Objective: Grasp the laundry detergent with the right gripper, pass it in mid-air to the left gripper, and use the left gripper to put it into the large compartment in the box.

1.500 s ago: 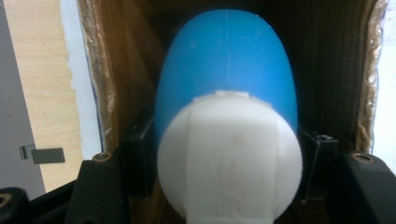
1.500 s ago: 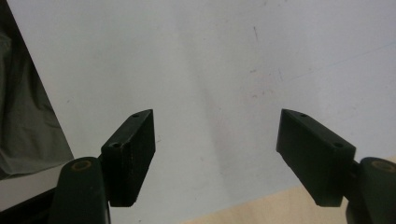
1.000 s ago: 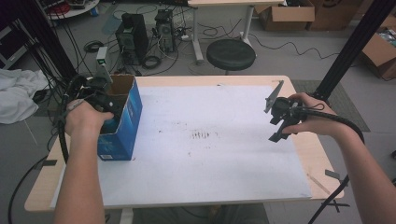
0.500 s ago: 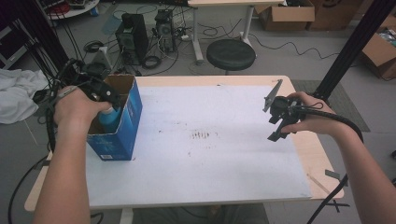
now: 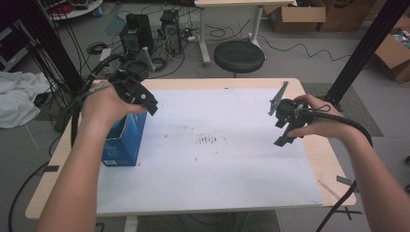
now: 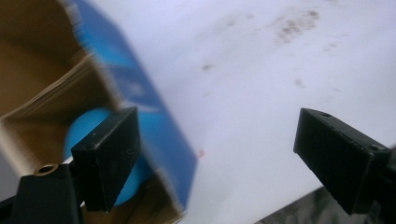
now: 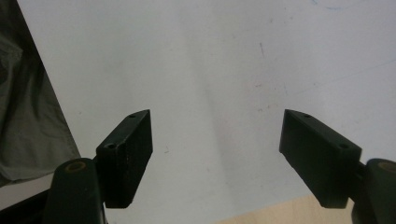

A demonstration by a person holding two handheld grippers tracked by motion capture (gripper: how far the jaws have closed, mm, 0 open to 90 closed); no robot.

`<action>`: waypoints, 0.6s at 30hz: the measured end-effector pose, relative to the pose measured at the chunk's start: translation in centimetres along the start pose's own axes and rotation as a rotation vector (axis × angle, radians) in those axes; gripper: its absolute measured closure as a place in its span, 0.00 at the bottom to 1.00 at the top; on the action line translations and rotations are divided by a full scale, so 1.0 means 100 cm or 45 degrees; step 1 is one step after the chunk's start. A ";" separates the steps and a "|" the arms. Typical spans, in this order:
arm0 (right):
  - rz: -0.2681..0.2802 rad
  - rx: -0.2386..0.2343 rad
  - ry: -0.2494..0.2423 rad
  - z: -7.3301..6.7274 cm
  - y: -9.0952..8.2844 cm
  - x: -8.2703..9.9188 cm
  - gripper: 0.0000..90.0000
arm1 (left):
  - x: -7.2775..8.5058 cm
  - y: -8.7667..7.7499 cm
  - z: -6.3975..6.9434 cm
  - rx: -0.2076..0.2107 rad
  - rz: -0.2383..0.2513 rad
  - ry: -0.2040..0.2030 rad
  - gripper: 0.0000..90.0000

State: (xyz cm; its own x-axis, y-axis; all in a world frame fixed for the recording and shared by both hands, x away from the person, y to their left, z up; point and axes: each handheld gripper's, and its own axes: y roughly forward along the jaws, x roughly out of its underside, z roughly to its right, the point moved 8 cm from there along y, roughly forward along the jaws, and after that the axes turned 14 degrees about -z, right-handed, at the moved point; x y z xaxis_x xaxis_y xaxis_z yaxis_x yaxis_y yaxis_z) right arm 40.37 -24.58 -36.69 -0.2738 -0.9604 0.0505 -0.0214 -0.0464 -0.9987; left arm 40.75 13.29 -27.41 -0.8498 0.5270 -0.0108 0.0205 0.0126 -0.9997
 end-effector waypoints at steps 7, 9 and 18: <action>-0.019 -0.007 -0.001 0.000 0.001 -0.001 0.26 | -0.018 0.005 0.043 0.071 0.025 0.198 0.16; -0.011 -0.006 -0.001 0.001 0.000 -0.002 0.25 | -0.021 0.009 0.054 0.080 0.021 0.244 0.16; -0.016 -0.014 -0.010 0.001 -0.001 -0.003 0.22 | -0.035 0.028 0.092 0.088 -0.012 0.395 0.15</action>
State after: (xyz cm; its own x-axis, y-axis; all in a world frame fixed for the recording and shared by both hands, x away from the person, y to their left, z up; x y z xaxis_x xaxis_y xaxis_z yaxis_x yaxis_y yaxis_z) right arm 40.52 -24.27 -36.64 -0.2660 -0.9619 0.0627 -0.0354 -0.0553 -0.9978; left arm 38.91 3.68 -30.36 -0.6485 0.7612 -0.0054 -0.0313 -0.0337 -0.9989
